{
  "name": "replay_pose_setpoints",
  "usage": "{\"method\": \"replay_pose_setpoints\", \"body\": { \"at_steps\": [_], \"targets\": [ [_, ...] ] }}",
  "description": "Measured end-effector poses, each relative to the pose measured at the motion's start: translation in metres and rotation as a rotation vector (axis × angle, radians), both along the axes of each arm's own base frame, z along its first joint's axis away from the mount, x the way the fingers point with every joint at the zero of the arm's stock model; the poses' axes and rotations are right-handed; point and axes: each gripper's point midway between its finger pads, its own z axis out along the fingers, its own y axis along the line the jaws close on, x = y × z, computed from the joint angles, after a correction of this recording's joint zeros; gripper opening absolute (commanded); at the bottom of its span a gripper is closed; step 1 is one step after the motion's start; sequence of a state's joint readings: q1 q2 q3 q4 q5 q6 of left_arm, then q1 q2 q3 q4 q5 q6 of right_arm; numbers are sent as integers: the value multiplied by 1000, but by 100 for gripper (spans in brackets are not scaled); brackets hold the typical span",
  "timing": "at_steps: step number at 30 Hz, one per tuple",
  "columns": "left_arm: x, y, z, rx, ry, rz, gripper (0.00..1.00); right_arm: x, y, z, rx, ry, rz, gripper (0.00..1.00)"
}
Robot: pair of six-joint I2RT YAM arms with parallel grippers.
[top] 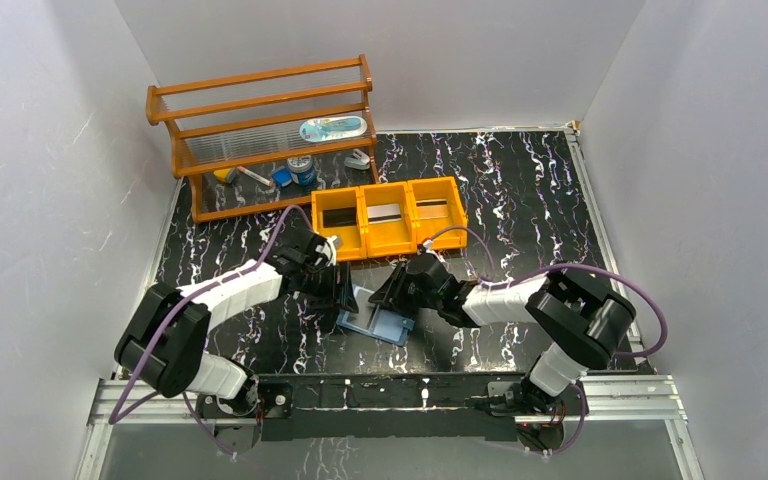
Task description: Take the credit cards out of the card holder
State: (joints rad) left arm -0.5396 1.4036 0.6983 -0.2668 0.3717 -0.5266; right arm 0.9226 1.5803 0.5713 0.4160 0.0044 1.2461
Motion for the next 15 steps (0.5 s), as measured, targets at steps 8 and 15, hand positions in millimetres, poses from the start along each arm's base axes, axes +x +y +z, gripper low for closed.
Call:
{"method": "replay_pose_setpoints", "body": {
  "at_steps": [8, 15],
  "targets": [
    [-17, -5, -13, 9, 42, -19, 28, 5, 4, -2, -9, 0, 6, 47],
    [-29, -3, -16, 14, 52, -11, 32, 7, 9, -1, -26, -19, 43, 47]
  ]
}}
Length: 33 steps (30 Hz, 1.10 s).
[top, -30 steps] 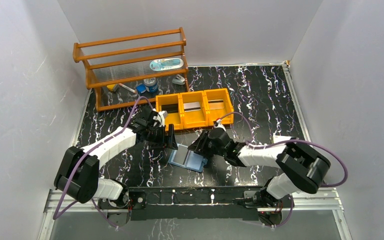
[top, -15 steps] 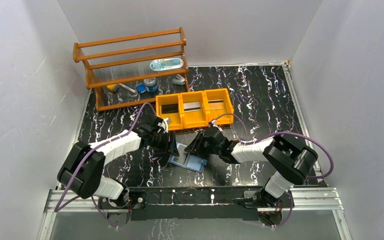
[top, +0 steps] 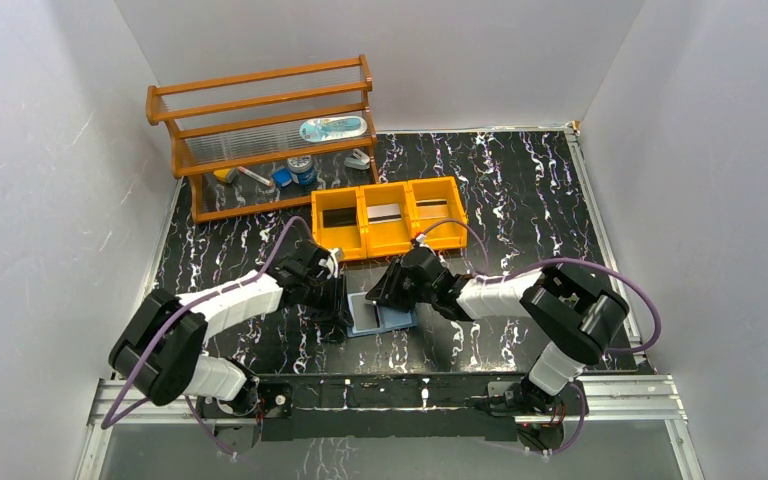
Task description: Take the credit cards out of the card holder
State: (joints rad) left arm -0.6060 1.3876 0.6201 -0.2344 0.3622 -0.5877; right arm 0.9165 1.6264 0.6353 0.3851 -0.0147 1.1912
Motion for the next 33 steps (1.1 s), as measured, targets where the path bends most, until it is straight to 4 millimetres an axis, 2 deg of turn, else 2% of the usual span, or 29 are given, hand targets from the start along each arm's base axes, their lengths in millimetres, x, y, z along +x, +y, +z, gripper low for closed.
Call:
{"method": "replay_pose_setpoints", "body": {
  "at_steps": [4, 9, 16, 20, 33],
  "targets": [
    [5, 5, 8, 13, -46, 26, 37, -1, -2, 1, -25, -14, 20, 48],
    [15, 9, 21, 37, -99, 60, 38, -2, -5, 9, -33, -47, 47, 47],
    [27, -5, 42, -34, -146, 49, 37, -5, -5, 10, -36, -52, 66, 45],
    [25, -12, 39, -56, -123, 32, 37, -5, -5, 7, -41, -47, 65, 41],
    [23, -24, 23, -90, -68, -15, 30, -4, -6, -3, -45, -2, 23, 39]
  ]
}}
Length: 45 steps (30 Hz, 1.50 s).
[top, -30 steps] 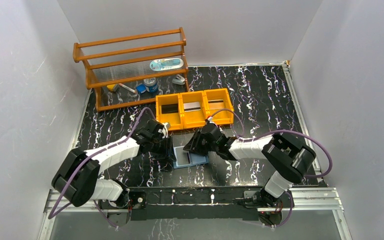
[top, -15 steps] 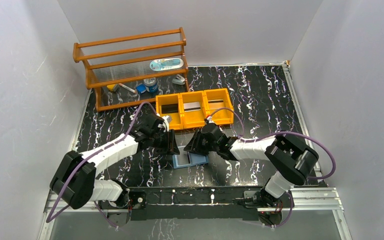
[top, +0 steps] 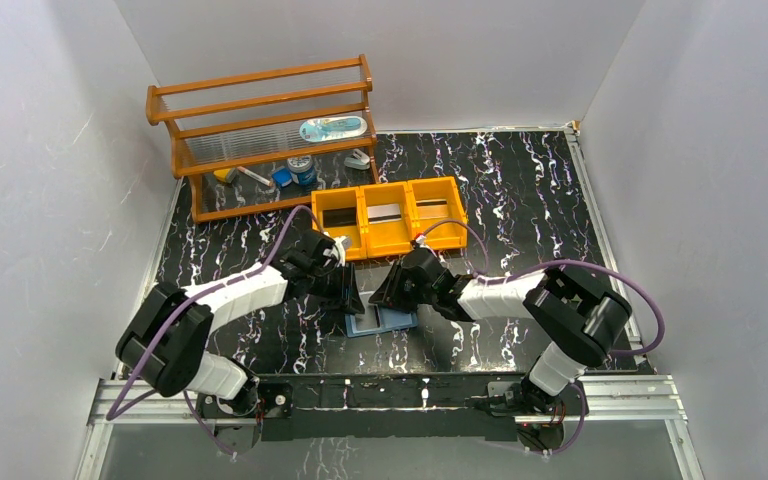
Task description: Take the credit cards out of the card holder
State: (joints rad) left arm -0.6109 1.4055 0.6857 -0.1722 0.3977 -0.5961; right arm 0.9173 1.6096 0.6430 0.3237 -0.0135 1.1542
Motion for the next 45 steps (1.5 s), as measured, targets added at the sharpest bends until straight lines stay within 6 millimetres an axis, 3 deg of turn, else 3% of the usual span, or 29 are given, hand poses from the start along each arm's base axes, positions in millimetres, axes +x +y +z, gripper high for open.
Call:
{"method": "replay_pose_setpoints", "body": {
  "at_steps": [5, 12, 17, 34, 43, 45],
  "targets": [
    [-4, 2, -15, 23, 43, 6, 27, 1, 0, 0, 11, -2, -10, 38],
    [-4, 4, -17, 25, 40, 23, 26, 1, 0, 0, 22, -3, -15, 35],
    [-5, 7, -20, 41, 38, 31, 25, 1, 1, -2, 19, -6, -3, 29],
    [-6, 12, -22, 64, 36, 32, 21, 2, 7, 3, -38, -77, 117, 30],
    [-6, 14, -23, 78, 33, 27, 19, 0, 8, -2, -66, -82, 174, 16],
    [-6, 15, -23, 84, 34, 27, 19, 0, 7, -3, -61, -83, 173, 8]
  ]
}}
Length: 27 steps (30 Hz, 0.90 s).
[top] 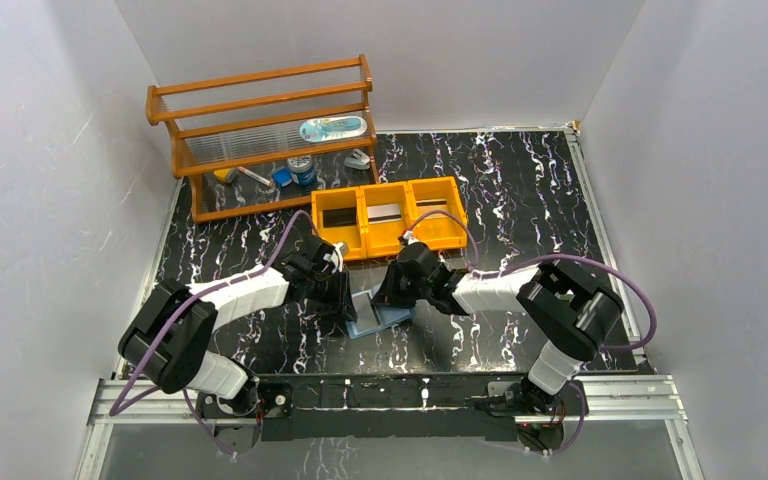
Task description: Take the credit cards out of the card holder
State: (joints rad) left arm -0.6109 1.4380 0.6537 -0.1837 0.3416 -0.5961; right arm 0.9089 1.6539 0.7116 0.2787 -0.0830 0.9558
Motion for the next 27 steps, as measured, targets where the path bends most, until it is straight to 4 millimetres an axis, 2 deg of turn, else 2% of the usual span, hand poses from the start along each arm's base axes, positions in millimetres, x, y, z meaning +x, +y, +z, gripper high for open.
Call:
{"method": "replay_pose_setpoints", "body": {
  "at_steps": [7, 10, 14, 19, 27],
  "targets": [
    [2, 3, 0, 15, -10, 8, 17, -11, -7, -3, 36, 18, -9, 7],
    [2, 4, 0, 22, -12, 8, 18, -15, -9, -2, 45, 28, -10, 13],
    [2, 6, -1, 34, -15, 7, 26, -19, -11, -3, 49, 43, -22, 22],
    [3, 5, 0, 33, -19, 1, 31, -17, -14, -4, 41, 52, -57, 31],
    [1, 1, 2, 23, -22, -35, 32, -15, -14, -3, 38, 52, -79, 27]
  ]
}}
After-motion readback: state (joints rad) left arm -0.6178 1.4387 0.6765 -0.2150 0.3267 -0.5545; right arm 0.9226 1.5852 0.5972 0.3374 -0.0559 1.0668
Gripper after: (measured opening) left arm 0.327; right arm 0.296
